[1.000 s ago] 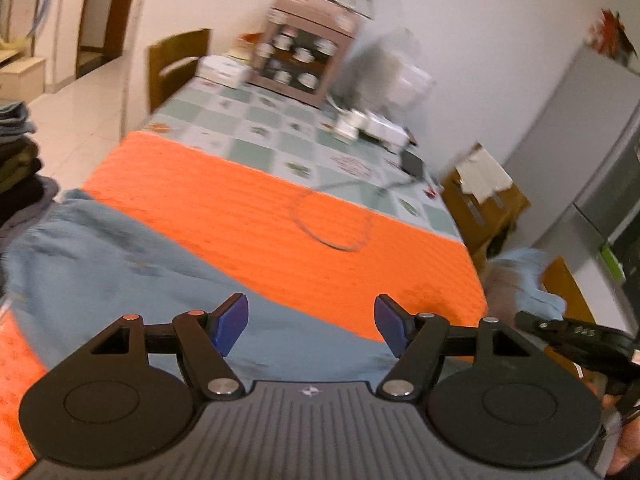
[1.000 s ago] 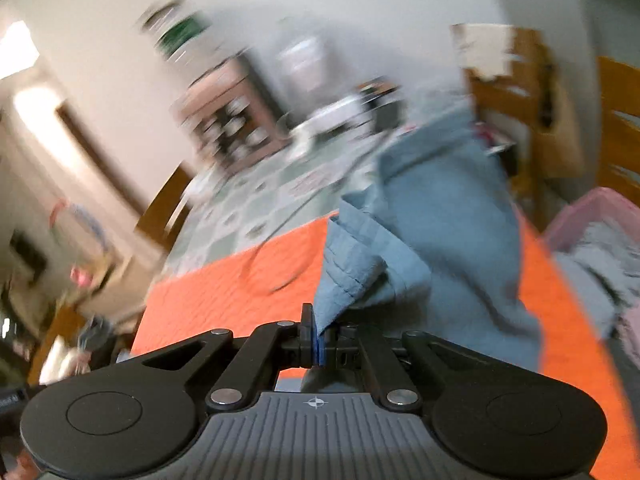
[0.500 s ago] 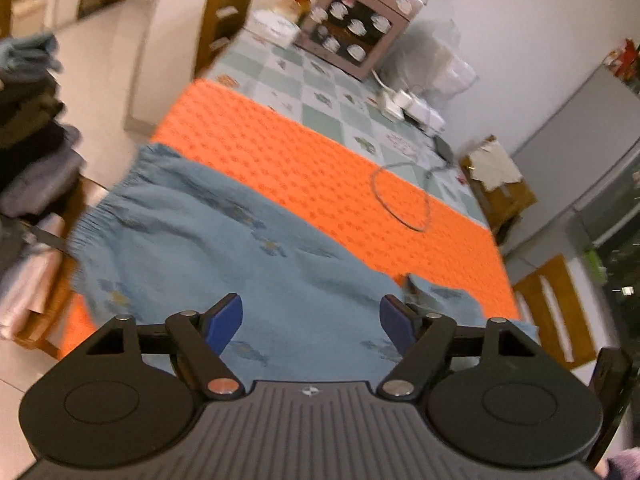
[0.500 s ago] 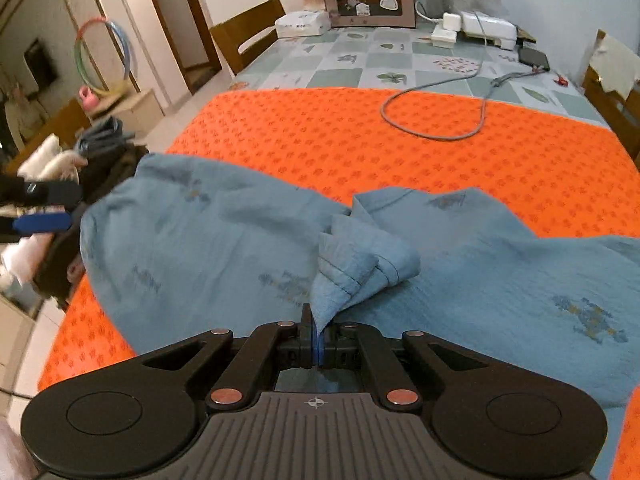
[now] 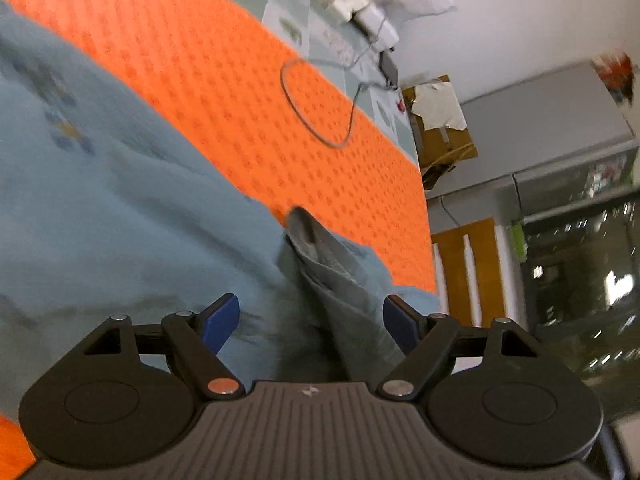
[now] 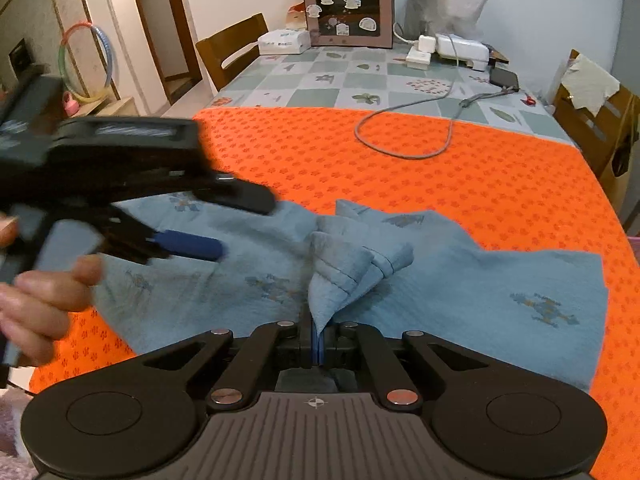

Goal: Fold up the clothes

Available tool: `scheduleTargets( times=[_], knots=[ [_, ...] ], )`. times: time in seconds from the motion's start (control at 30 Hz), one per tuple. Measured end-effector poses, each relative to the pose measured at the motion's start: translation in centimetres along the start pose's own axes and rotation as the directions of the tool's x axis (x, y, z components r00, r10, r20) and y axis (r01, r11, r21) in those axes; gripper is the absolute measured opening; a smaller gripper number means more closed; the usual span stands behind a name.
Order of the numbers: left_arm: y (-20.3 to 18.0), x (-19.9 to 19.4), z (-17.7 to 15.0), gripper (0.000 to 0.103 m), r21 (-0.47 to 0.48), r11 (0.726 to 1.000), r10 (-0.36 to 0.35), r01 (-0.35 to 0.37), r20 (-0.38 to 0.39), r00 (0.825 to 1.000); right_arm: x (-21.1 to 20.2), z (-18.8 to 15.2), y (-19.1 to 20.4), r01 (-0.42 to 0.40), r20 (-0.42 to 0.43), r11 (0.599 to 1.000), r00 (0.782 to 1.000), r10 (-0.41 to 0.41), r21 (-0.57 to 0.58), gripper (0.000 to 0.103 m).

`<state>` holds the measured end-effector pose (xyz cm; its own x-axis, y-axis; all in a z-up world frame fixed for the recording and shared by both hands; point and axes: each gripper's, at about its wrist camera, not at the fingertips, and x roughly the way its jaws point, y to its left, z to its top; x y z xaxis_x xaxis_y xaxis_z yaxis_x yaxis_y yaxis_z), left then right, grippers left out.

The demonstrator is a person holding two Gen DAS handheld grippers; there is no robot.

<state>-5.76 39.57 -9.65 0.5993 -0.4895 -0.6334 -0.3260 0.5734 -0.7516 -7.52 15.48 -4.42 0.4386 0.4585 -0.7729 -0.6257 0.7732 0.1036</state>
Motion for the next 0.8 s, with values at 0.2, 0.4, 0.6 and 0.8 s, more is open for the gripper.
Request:
scheduleTargets(
  times=[0.2, 0.4, 0.6, 0.8],
  knots=[
    [-0.4, 4.4, 0.7, 0.085, -0.099, 0.995, -0.04, 0.035, -0.056, 0.998, -0.6, 0.0, -0.2, -0.014, 0.009, 0.998, 1.0, 0.015, -0.053, 0.004],
    [-0.5, 6.9, 1.2, 0.081, -0.155, 0.987, -0.05, 0.041, -0.054, 0.997, -1.8, -0.2, -0.2, -0.042, 0.017, 0.993, 0.999, 0.044, -0.106, 0.004],
    [-1.9, 5.0, 1.6, 0.005, -0.071, 0.996, -0.055, 0.06, 0.075, 0.996, -3.1, -0.1, 0.2, -0.066, 0.021, 0.983, 0.997, 0.07, -0.17, 0.004],
    [-5.3, -0.9, 1.9, 0.005, 0.165, 0.986, -0.07, 0.033, 0.221, 0.973, -4.8, 1.2, 2.3, -0.1, 0.066, 0.961, 0.99, 0.121, -0.258, 0.004]
  ],
)
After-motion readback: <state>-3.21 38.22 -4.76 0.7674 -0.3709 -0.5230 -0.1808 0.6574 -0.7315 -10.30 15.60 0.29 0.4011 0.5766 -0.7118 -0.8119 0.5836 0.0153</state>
